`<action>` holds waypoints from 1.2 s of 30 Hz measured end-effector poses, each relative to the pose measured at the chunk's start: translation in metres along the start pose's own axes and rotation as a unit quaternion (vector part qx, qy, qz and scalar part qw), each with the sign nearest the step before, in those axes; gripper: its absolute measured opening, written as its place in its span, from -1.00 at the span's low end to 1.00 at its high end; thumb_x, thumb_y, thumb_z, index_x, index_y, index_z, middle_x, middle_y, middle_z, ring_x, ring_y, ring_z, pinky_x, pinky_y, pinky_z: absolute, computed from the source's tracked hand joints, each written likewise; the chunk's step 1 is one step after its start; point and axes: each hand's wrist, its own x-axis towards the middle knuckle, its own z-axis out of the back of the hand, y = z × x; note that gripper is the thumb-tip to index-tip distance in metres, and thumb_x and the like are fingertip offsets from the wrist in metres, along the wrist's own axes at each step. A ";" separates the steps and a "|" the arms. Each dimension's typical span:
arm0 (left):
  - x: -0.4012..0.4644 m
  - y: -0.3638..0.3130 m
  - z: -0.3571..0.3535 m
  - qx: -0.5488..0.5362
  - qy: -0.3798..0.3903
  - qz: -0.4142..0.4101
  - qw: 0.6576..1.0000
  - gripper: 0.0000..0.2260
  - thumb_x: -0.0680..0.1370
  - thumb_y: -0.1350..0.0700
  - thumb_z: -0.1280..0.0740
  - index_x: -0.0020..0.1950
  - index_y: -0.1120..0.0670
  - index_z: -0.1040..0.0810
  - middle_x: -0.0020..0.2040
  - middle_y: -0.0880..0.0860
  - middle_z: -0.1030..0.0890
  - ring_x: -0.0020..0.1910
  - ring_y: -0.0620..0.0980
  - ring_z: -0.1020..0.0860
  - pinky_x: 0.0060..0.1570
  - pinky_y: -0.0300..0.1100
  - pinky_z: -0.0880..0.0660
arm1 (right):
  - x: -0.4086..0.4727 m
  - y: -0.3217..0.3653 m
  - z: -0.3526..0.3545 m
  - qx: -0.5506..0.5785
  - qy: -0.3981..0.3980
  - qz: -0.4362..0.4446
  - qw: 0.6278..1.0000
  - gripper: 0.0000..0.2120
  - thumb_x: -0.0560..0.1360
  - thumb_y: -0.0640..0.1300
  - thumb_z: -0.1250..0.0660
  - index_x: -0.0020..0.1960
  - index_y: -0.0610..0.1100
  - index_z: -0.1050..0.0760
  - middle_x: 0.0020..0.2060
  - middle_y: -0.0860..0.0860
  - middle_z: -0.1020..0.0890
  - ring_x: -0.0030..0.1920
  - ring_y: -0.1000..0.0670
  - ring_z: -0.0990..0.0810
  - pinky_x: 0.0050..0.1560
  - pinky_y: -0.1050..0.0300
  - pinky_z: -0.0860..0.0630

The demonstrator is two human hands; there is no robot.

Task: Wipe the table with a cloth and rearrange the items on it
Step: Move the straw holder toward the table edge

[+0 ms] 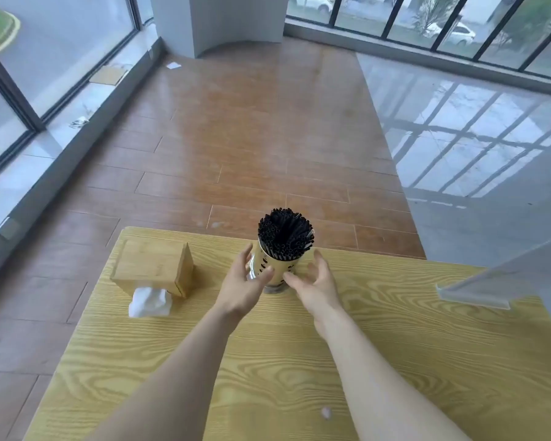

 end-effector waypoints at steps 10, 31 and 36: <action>0.015 -0.002 -0.013 -0.027 -0.017 -0.045 0.998 -0.37 0.60 0.20 -0.36 0.58 -0.13 -0.20 0.49 -0.15 -0.39 0.35 -0.18 -0.43 0.39 -0.01 -0.40 | 0.020 -0.001 0.009 0.024 0.037 0.024 0.999 -0.31 0.51 -0.34 -0.46 0.54 0.06 -0.34 0.17 0.23 -0.58 0.18 0.11 -0.61 0.36 -0.16 -0.55; -0.143 0.070 0.124 -0.081 -0.148 -0.045 0.985 -0.54 0.53 0.17 -0.46 0.37 -0.17 -0.48 0.29 -0.19 -0.57 0.11 -0.32 -0.62 -0.07 -0.33 -0.59 | -0.109 -0.037 -0.097 -0.088 0.091 0.059 0.990 -0.47 0.18 -0.03 -0.68 0.05 0.29 -0.56 0.05 0.09 -0.72 0.08 0.02 -0.72 0.10 -0.14 -0.68; -0.169 0.084 0.178 -0.079 -0.184 -0.051 0.978 -0.55 0.53 0.16 -0.46 0.37 -0.15 -0.48 0.28 -0.20 -0.58 0.10 -0.31 -0.62 -0.07 -0.30 -0.59 | -0.141 -0.033 -0.151 -0.100 0.126 0.075 0.984 -0.48 0.28 -0.15 -0.67 0.07 0.24 -0.53 0.05 0.08 -0.71 0.10 0.04 -0.70 0.13 -0.13 -0.67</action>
